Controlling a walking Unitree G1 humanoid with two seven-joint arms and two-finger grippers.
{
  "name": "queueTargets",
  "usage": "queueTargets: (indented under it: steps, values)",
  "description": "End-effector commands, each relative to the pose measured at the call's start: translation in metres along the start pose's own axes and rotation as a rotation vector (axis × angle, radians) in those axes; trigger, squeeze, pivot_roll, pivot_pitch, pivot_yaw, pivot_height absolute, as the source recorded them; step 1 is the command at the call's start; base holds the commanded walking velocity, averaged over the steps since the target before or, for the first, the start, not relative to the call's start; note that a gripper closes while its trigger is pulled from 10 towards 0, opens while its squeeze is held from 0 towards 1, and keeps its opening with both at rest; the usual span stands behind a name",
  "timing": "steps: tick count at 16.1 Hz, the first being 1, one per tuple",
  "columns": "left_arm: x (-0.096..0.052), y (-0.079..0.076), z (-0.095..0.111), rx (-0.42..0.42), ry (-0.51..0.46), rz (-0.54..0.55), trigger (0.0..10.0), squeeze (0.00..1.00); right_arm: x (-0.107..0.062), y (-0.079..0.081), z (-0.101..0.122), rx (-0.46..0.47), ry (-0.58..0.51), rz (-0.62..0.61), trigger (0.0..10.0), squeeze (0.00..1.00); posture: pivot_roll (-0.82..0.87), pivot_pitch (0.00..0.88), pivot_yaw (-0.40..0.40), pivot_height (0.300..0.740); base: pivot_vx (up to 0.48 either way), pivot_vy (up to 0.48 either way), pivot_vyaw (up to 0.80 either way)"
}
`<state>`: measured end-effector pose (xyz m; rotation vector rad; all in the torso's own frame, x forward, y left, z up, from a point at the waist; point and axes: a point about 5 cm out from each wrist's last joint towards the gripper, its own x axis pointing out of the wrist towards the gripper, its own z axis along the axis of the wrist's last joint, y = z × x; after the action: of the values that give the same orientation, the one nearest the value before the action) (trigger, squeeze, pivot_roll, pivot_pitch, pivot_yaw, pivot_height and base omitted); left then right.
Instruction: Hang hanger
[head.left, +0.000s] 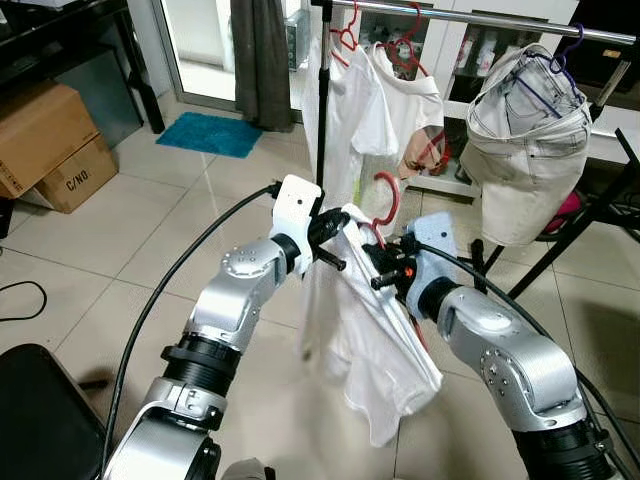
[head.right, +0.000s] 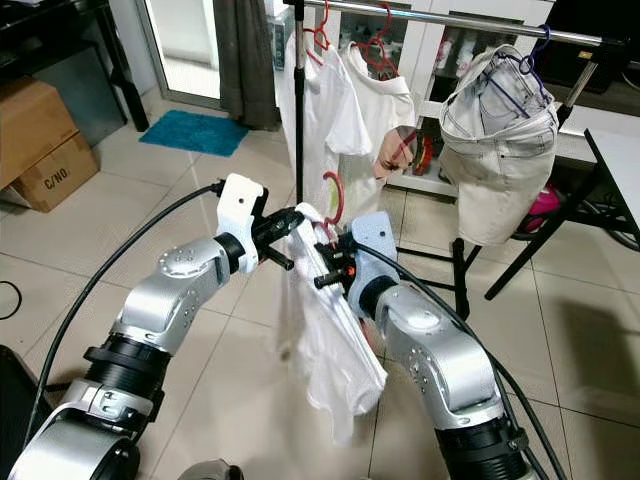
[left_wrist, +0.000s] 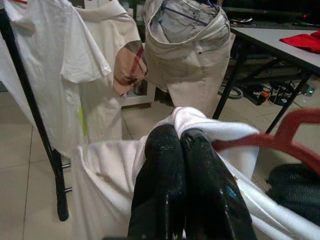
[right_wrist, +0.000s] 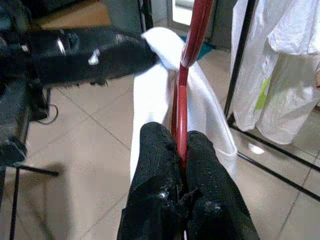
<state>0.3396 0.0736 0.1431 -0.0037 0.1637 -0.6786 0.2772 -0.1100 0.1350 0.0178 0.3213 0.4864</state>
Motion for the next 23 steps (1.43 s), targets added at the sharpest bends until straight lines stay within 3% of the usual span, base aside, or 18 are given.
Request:
queueTargets:
  steps: [1,4,7,9,12,14,15,16,17,21,23]
  values:
    - [0.0,0.003,0.003,0.004,-0.001,0.026,0.0,0.0,-0.004,0.0,-0.005,-0.05,0.052,0.007,10.0,0.0,-0.04,0.0,-0.011,0.74,0.0,0.0,0.0]
    - [-0.003,0.012,0.0,0.077,0.044,0.084,0.0,0.0,-0.015,-0.012,-0.043,-0.158,0.328,0.006,10.0,0.0,-0.04,0.0,-0.025,0.74,0.0,0.0,0.0]
    - [-0.005,0.016,-0.005,0.099,0.07,0.109,0.0,0.0,-0.022,-0.019,-0.048,-0.217,0.401,-0.006,10.0,0.0,-0.05,0.0,-0.026,0.74,0.0,0.0,0.0]
    - [-0.004,0.015,-0.007,0.113,0.08,0.109,0.0,0.0,-0.023,-0.02,-0.044,-0.201,0.385,-0.012,10.0,0.0,-0.05,0.0,-0.029,0.74,0.0,0.0,0.0]
    - [-0.006,0.021,-0.013,0.188,0.123,0.165,0.0,0.0,-0.028,-0.018,-0.02,-0.084,0.228,0.016,10.0,0.0,-0.05,0.0,-0.032,0.74,0.0,0.0,0.0]
    - [-0.009,0.029,-0.015,0.206,0.134,0.21,0.0,0.0,-0.035,-0.017,-0.016,-0.035,0.217,0.044,10.0,0.0,-0.06,0.0,-0.029,0.74,0.0,0.0,0.0]
    - [-0.011,0.032,-0.014,0.21,0.132,0.228,0.0,0.0,-0.041,-0.021,-0.024,-0.104,0.297,0.04,10.0,0.0,-0.06,0.0,-0.03,0.74,0.0,0.0,0.0]
    - [-0.011,0.035,-0.01,0.216,0.117,0.235,0.0,0.0,-0.05,-0.031,-0.042,-0.258,0.453,0.012,10.0,0.0,-0.06,0.0,-0.028,0.74,0.0,0.0,0.0]
    - [-0.01,0.034,-0.004,0.227,0.086,0.22,0.0,0.0,-0.053,-0.034,-0.051,-0.28,0.505,0.005,10.0,0.0,-0.06,0.0,-0.029,0.74,0.0,0.0,0.0]
    - [-0.006,0.028,0.003,0.234,0.057,0.191,0.0,0.0,-0.044,-0.036,-0.04,-0.186,0.399,-0.073,10.0,0.0,-0.05,0.0,-0.029,0.74,0.0,0.0,0.0]
    - [-0.007,0.022,0.002,0.232,0.047,0.149,0.0,0.0,-0.038,-0.037,-0.03,-0.032,0.285,-0.119,10.0,0.0,-0.05,0.0,-0.025,0.74,0.0,0.0,0.0]
